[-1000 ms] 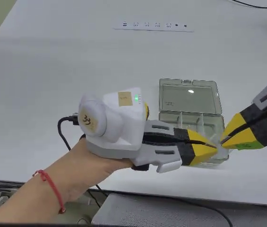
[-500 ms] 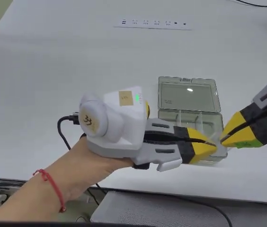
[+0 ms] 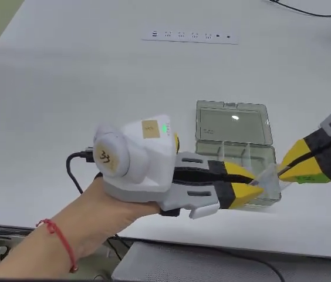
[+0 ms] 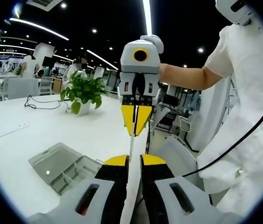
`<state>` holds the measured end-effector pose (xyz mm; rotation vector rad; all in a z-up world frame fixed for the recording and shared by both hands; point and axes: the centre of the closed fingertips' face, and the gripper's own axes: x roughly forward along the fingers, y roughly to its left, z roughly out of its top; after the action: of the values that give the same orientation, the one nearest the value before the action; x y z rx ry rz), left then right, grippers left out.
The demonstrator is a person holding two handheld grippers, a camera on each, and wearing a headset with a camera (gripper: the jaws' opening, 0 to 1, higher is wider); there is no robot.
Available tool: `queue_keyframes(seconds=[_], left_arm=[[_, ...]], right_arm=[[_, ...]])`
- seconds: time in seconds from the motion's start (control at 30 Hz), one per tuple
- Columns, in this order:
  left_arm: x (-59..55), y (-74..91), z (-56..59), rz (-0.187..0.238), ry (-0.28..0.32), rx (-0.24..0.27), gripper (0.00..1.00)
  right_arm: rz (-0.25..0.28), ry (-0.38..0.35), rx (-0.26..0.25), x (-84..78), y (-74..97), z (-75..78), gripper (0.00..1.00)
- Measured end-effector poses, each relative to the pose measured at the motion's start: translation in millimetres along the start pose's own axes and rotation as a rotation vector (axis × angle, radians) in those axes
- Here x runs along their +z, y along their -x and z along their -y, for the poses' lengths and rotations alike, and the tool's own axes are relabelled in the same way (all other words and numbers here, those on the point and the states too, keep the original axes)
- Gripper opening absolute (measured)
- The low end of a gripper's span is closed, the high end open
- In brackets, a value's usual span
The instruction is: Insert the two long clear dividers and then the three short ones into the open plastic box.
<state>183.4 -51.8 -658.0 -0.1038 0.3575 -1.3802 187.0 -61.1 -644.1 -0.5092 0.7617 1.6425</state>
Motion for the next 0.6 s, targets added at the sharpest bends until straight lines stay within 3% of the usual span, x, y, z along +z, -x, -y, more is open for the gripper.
queue_keyframes(seconds=[0.27, 0.6], left_arm=[[-8.3, 10.3, -11.3, -0.018, -0.004, 0.060, 0.16], [-20.9, 26.2, -32.7, -0.048, -0.037, 0.157, 0.35]], right_arm=[[-0.038, -0.024, -0.074, -16.7, 4.6, 16.6, 0.02], [-0.115, -0.035, -0.182, -43.3, 6.5, 51.5, 0.02]])
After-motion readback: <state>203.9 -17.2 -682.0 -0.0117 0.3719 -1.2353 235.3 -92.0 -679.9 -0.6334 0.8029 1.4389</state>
